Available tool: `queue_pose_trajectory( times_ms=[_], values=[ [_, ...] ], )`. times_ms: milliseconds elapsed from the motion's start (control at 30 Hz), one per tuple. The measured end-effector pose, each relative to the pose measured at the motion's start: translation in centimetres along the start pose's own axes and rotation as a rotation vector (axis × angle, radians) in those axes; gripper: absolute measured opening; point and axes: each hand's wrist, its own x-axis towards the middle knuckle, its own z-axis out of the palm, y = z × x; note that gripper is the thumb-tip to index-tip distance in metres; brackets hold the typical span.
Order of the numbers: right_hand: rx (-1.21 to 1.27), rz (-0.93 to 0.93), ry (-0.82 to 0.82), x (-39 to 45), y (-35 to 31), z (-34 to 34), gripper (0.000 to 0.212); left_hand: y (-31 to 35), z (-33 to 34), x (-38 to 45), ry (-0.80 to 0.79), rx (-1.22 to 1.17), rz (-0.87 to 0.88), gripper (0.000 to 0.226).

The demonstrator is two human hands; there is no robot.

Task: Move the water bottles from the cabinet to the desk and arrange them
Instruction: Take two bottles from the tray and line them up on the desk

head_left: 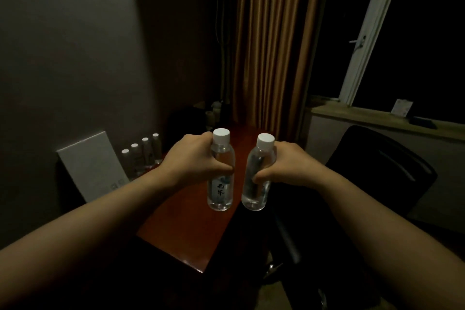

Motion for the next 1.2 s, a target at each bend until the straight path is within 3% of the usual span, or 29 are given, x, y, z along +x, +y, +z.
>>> queue_pose_trajectory(
  times_ms=[367, 467, 900, 1200],
  values=[
    [-0.022, -0.061, 0.003, 20.0, 3.1, -0.3, 0.047, -9.9, 0.4, 13.9, 0.044, 0.073, -0.107, 0.06],
    [-0.044, -0.093, -0.043, 25.7, 4.0, 0.7, 0.048, -12.7, 1.5, 16.2, 0.058, 0.096, -0.183, 0.068],
    [-0.051, -0.297, -0.272, 52.2, 6.7, 5.0, 0.05, -25.3, 5.7, 29.7, 0.17, 0.233, -0.591, 0.054],
    [-0.052, -0.37, -0.393, 67.0, 9.2, 9.9, 0.062, -34.0, 8.1, 38.7, 0.241, 0.128, -0.837, 0.052]
  ],
)
